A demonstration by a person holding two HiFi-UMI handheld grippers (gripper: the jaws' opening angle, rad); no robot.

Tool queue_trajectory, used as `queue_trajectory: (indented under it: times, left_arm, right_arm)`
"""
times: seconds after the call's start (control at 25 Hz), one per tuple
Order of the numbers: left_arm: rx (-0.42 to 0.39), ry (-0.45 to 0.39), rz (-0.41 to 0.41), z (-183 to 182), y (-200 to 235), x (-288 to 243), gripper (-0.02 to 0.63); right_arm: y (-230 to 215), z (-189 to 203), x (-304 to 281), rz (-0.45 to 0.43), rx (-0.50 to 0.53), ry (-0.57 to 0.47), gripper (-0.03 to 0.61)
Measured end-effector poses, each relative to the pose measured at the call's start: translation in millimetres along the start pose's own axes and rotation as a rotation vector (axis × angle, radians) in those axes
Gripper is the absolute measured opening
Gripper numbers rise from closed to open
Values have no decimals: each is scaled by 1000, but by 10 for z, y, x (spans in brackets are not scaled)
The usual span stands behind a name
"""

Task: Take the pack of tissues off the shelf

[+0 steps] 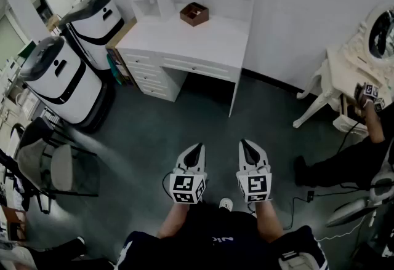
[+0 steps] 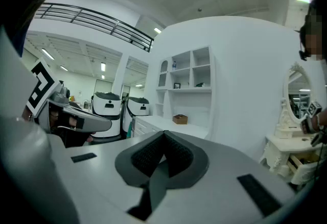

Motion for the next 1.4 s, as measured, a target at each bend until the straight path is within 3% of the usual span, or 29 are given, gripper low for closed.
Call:
queue_trajectory:
  times: [0.36, 0.64, 0.68, 0.72, 0.8, 0.92, 1.12, 1.4]
  left_arm:
    - [11, -6, -4, -16, 210, -113, 3]
    - [37, 12, 46, 20, 390, -184, 5]
    - [43, 17, 63, 28, 420, -195, 19]
    - [48, 20, 84, 34, 449, -204, 78]
    - [55, 21, 120, 36, 501, -212, 217]
    - [45, 21, 152, 26, 579, -216, 305]
    - [6, 26, 203, -6, 754, -232, 322]
    - [-1, 1, 278, 1, 881, -201, 321]
  right_arm:
    - [-18, 27, -175, 27, -14, 26, 8]
    - [40, 52, -326, 16, -103, 24, 15]
    - [54, 52, -348, 9, -110, 25, 64]
    - [73, 52, -366, 1, -117, 27, 141]
    - [117, 47, -387, -8, -120, 28, 216]
    - [190, 36, -404, -5, -113, 36, 305]
    - [349, 32, -478, 35, -100, 62, 357]
    - [547, 57, -468, 95, -105, 77, 357]
Point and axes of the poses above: the fingertips, and each gripper's own axes: x backward along the fingers, y to its left, z out of its underside, the point moved 9 cm from there along x, backward along the fingers, and after that the axes turned 2 degrees about y, right-handed, at the moved point
